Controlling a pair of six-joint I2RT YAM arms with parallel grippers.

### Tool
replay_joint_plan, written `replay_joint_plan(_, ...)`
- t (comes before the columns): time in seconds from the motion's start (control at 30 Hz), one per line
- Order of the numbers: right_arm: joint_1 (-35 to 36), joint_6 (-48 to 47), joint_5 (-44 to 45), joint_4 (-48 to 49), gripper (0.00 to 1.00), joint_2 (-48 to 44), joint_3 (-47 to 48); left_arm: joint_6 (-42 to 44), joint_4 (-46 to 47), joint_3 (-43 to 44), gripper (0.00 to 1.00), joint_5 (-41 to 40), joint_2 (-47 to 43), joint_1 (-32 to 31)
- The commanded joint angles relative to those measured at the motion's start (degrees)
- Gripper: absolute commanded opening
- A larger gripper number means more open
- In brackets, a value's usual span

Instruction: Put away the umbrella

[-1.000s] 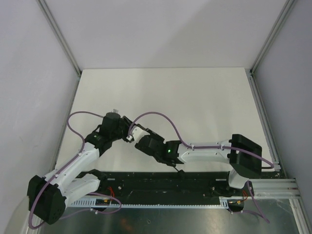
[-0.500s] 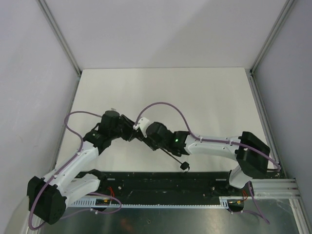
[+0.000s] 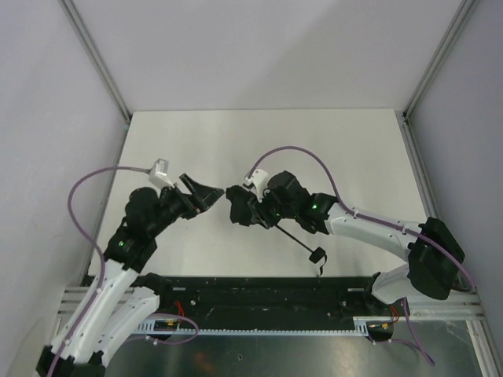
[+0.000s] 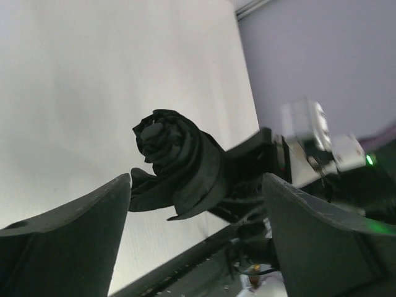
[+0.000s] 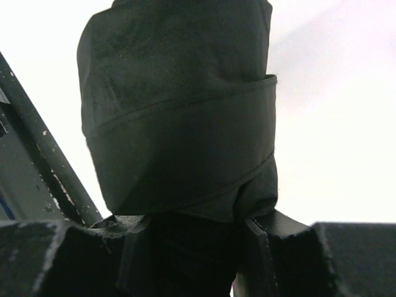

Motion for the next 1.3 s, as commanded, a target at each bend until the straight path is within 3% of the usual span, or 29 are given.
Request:
replay_joint_plan(0.0, -2.09, -6.42, -1.41, 0.6, 0.0, -5.06, 0.53, 11.68, 3.16, -1.76, 0.82, 4.0, -7.5, 0.57)
replay_joint_plan(0.17, -2.67, -8.41, -0.43, -0.11, 0.0, -6.98, 0.65, 10.22, 13.78, -5.49, 0.53, 21.25, -6.41, 0.01)
replay_joint_plan(0.23, -2.98, -8.26, -1.05, -0.16, 0.0, -7.43, 0.78, 8.67, 20.44, -6.39, 0.46, 26.06, -3.76, -2.31)
replay_joint_plan(0.4, -4.83, -5.51, -4.8, 0.29, 0.0, -8.3, 1.2, 9.82, 24.78, -5.45, 0.51, 20.81, 1.96, -11.82)
replay_joint_plan(0.57, -7.67, -2.1, -9.03, 0.19, 0.0, -8.53, 1.77, 8.46, 24.91, -8.06, 0.51, 11.21, 2.06, -16.18)
replay_joint_plan(0.73, -9.71, -0.13, -13.42, 0.38, 0.0, -8.8, 2.18, 7.45, 24.84, -10.52, 0.59, 6.83, 0.14, -16.72)
replay_joint_plan(0.87, -10.08, 1.5, -15.45, 0.42, 0.0, -9.3, 2.23, 8.61, 25.8, -8.52, 0.67, 8.11, 4.1, -16.69)
replay_joint_plan(1.27, -10.33, 2.37, -16.51, 0.15, 0.0, -9.48, 2.43, 7.95, 33.38, -6.23, 0.59, 9.89, 11.74, -16.73)
